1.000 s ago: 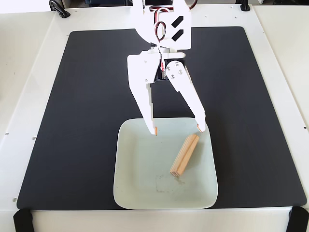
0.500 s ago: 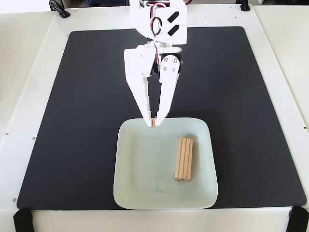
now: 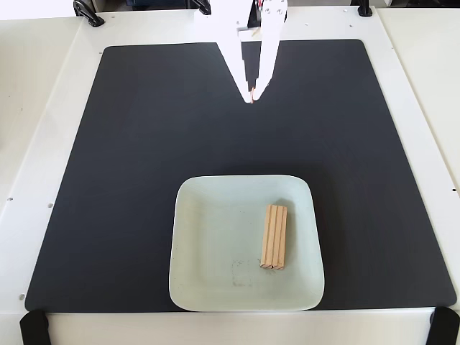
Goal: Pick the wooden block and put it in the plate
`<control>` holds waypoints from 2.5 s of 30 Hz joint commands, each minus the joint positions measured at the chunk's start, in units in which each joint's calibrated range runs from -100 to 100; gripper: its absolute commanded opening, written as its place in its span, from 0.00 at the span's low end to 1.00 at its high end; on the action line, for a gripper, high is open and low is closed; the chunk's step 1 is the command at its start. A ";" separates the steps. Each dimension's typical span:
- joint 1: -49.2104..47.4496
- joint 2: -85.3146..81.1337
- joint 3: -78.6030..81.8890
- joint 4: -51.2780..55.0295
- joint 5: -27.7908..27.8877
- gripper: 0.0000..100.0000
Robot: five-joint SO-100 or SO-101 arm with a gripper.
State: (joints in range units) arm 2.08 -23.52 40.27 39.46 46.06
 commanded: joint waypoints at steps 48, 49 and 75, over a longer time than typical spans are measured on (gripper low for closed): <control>4.42 -74.95 59.10 39.16 0.28 0.01; 4.42 -74.95 59.10 39.16 0.28 0.01; 3.52 -74.87 59.10 39.16 -0.04 0.01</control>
State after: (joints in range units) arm 5.36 -98.47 98.86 78.23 46.17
